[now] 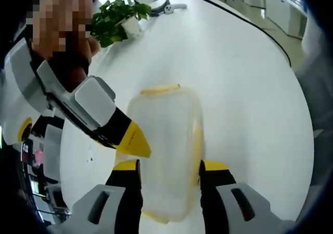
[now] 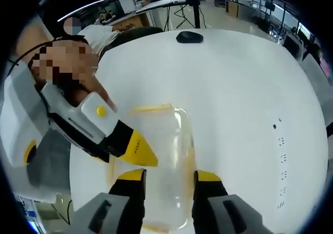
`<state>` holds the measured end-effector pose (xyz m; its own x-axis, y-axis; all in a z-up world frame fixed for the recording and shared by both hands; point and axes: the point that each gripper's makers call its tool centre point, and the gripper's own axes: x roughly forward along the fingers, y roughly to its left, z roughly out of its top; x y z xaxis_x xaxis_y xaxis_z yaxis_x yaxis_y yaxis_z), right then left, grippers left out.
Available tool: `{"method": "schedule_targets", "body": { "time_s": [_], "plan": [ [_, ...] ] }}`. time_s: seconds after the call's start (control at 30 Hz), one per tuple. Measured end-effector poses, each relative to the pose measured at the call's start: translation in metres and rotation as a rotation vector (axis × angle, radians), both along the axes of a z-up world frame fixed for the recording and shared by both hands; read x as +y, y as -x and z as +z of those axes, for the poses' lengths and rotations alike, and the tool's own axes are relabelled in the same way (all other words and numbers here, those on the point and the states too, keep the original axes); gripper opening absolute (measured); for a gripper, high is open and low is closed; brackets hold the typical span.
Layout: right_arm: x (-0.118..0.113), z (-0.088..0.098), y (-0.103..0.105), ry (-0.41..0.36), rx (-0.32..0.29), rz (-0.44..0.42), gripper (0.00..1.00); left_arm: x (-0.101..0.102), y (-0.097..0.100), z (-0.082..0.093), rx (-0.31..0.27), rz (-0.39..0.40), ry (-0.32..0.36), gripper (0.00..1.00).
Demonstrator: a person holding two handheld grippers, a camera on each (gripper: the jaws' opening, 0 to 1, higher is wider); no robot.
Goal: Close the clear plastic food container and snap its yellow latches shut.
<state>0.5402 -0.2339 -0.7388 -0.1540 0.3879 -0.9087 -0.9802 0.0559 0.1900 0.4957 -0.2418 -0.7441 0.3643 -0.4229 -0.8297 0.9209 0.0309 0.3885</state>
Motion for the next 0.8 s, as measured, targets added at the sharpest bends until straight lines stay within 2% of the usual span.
{"method": "schedule_targets", "body": {
  "time_s": [0.47,0.6,0.8],
  "plan": [
    [-0.0005,0.0035,0.0002,-0.006,-0.032,-0.020,0.34,-0.0001,0.0014,0.0007,-0.017,-0.019,-0.018,0.42],
    [-0.0010,0.0037,-0.0008,-0.010,-0.035,-0.049,0.34,0.0008,0.0006,0.0034,0.009,-0.031,-0.017,0.42],
    [-0.0018,0.0058,-0.0005,-0.013,-0.054,-0.070,0.35,0.0008,0.0019,0.0034,0.007,-0.041,-0.019,0.43]
  ]
}}
